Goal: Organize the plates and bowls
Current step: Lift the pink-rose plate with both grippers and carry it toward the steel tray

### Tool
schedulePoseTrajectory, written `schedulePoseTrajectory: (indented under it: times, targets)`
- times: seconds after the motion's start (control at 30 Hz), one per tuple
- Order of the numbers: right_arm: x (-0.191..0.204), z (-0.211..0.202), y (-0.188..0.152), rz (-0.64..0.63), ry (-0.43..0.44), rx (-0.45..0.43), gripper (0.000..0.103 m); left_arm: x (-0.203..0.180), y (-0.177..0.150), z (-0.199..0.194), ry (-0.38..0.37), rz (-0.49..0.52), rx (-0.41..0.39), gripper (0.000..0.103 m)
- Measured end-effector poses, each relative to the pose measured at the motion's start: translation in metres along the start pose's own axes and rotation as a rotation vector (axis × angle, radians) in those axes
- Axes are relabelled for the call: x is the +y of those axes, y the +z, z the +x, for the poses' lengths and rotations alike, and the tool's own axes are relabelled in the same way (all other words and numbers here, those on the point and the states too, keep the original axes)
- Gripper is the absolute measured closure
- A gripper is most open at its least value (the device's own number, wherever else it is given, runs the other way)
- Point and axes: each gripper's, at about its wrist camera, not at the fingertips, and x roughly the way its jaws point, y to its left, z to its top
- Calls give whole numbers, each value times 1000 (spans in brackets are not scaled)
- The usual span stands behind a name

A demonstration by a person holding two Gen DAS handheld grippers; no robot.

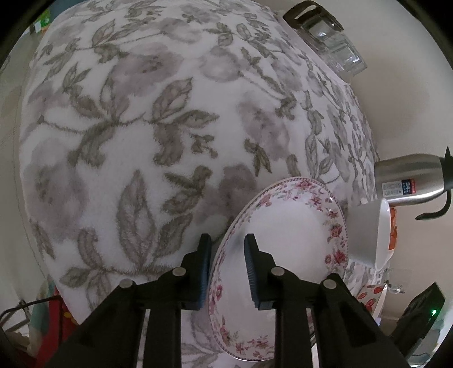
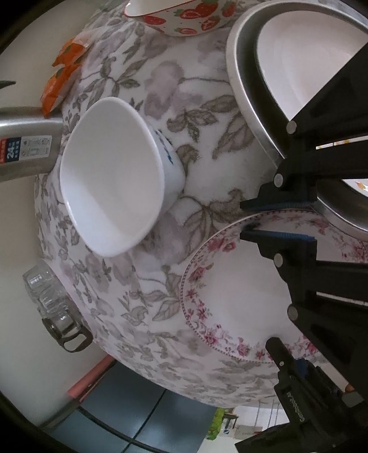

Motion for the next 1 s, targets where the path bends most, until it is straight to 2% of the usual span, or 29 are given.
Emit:
schedulePoseTrajectory:
  times: [0.3, 0.57, 1.0]
  targets:
    - [-2, -8, -7, 4, 23, -28, 91, 6, 3, -9, -1, 4, -25, 85]
    - [9, -22, -6, -45, 41, -68, 93, 5, 8, -18, -15, 2, -66, 86]
    - [7, -39, -10, -48, 57, -97, 93, 1, 7, -24, -44, 11, -73, 86]
